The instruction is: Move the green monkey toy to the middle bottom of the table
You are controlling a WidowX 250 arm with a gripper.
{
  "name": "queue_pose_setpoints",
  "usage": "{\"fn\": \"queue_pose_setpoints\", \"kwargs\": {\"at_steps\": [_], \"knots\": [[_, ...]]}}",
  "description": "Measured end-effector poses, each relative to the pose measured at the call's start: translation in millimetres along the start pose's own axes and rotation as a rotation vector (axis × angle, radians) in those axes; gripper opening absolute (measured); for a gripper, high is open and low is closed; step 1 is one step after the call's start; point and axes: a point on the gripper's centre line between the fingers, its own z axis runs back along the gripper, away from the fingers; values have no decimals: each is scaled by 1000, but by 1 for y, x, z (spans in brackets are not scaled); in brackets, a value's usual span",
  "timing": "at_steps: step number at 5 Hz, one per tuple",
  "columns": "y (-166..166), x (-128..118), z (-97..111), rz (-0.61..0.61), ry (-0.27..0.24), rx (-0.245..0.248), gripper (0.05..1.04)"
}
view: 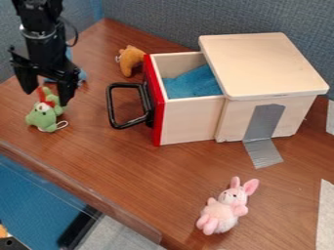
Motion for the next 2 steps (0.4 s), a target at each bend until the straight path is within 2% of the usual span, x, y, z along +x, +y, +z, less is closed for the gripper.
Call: {"fn": "queue_pose_setpoints", "kwargs": {"at_steps": [1, 2], "knots": [[10, 3, -15, 5, 45, 62, 999], [2, 9, -28, -31, 87, 113, 999]]}}
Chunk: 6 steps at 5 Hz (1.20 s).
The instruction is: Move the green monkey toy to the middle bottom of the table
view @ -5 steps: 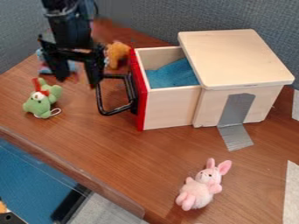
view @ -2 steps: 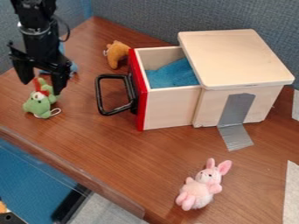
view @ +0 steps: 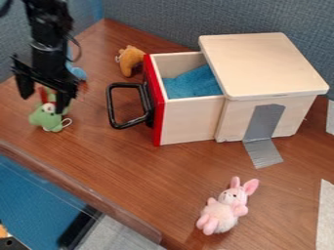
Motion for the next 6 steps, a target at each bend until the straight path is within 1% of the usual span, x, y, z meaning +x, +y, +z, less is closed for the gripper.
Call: {"fn": "queue_pose_setpoints", "kwargs": {"at_steps": [1, 2, 3, 4, 5, 6], "knots": [[-4, -1, -10, 7, 18, 2, 999], [-9, -4, -13, 15, 18, -7, 947], [-15, 0, 0, 6, -14, -18, 686], [-20, -1, 25, 30, -60, -26, 570], [-37, -7, 67, 60, -147, -73, 567], [-73, -23, 83, 25, -169, -108, 566]]}}
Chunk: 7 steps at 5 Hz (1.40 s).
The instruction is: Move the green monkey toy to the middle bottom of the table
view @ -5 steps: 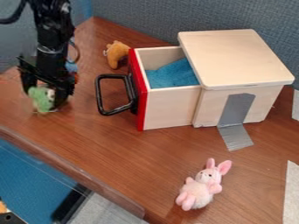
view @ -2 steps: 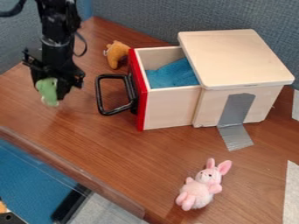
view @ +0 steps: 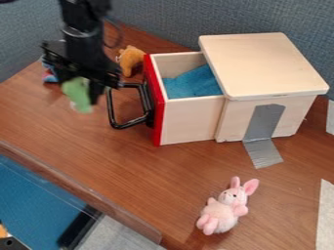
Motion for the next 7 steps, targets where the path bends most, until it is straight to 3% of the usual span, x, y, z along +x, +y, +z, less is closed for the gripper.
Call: {"fn": "queue_pose_setpoints", "kwargs": {"at_steps": [2, 3, 4, 5, 6, 7], "knots": [[-65, -35, -12, -90, 49, -74, 566], [-87, -48, -29, -119, 68, -126, 566], [-99, -55, -55, -130, 109, -143, 566], [-103, -56, -63, -138, 110, -161, 646], [-102, -53, -54, -125, 90, -153, 938], [-101, -45, -12, -127, 2, -162, 1014]]}}
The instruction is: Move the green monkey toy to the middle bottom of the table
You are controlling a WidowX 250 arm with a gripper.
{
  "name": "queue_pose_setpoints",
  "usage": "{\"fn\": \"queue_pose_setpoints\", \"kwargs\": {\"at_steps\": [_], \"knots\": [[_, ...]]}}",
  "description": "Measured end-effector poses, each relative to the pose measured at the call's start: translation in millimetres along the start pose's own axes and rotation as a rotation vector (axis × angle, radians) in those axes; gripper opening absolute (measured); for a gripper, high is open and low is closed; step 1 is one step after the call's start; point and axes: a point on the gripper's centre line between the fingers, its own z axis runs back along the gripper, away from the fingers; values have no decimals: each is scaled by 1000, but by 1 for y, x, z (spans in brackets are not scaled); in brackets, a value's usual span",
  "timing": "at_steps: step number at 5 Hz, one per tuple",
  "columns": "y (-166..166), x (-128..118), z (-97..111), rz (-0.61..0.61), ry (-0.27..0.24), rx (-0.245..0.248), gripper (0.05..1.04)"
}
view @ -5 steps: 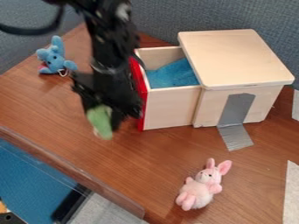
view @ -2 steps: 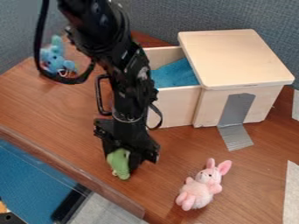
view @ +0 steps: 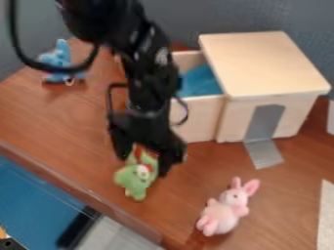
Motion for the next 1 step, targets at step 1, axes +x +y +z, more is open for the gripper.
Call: {"fn": "queue_pose_setpoints", "kwargs": {"at_steps": [1], "knots": [[-1, 1, 24, 3, -44, -8, 1007]]}}
